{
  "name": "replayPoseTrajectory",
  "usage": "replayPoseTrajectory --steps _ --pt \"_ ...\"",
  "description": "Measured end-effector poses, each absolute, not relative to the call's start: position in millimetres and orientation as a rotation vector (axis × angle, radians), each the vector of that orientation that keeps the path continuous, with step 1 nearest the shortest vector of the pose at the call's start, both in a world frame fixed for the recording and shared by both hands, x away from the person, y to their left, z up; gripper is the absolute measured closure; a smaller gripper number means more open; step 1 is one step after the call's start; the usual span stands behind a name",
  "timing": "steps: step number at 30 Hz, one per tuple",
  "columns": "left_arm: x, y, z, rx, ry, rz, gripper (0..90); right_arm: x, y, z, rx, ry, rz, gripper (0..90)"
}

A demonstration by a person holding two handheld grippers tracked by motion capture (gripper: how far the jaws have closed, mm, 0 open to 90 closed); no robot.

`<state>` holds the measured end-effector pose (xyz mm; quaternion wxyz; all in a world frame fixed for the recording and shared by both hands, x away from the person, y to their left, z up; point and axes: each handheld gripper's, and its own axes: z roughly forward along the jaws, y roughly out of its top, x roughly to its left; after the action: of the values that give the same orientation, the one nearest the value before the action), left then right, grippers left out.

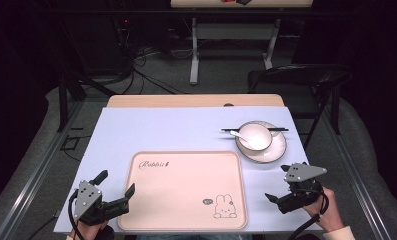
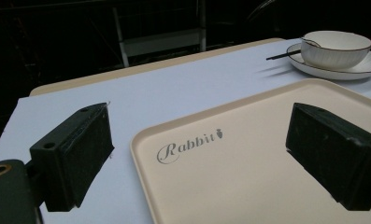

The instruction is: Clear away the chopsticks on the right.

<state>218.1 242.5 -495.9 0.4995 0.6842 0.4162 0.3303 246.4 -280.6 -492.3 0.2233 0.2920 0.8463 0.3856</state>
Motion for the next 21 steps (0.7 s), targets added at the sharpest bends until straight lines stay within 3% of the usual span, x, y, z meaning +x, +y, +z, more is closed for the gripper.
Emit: replayPoseTrajectory --steps 2,3,21 --pt "219 242 -496 1.657 1.007 0.798 7.2 246 -281 -492 0.806 2.336 1.065 0.0" --pt "219 242 -496 1.657 1.008 0.798 7.3 271 -292 -480 0.751 2.436 0.973 0.0" --pt "219 241 -496 1.663 1.014 0.789 7.4 318 -314 -462 0.67 2.634 0.788 0.0"
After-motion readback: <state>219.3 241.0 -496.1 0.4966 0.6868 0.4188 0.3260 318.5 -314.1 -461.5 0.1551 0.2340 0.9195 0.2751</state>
